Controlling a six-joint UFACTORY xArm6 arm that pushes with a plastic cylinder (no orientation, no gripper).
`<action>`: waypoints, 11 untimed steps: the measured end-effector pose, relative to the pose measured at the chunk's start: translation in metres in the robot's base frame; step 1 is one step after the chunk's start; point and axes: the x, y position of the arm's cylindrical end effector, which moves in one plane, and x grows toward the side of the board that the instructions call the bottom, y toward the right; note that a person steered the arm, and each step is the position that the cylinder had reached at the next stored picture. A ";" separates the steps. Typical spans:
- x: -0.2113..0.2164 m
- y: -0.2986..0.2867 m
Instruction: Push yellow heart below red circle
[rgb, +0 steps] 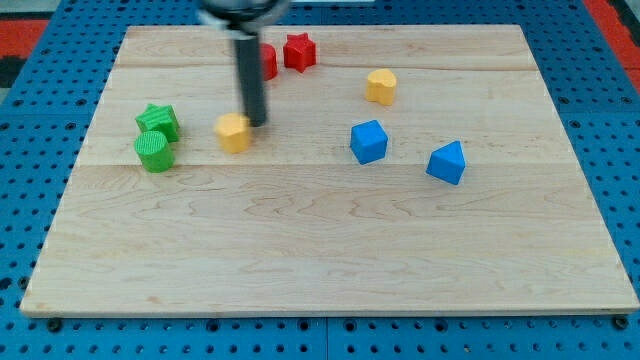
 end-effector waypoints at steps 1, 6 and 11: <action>-0.009 0.014; -0.086 0.226; -0.033 0.053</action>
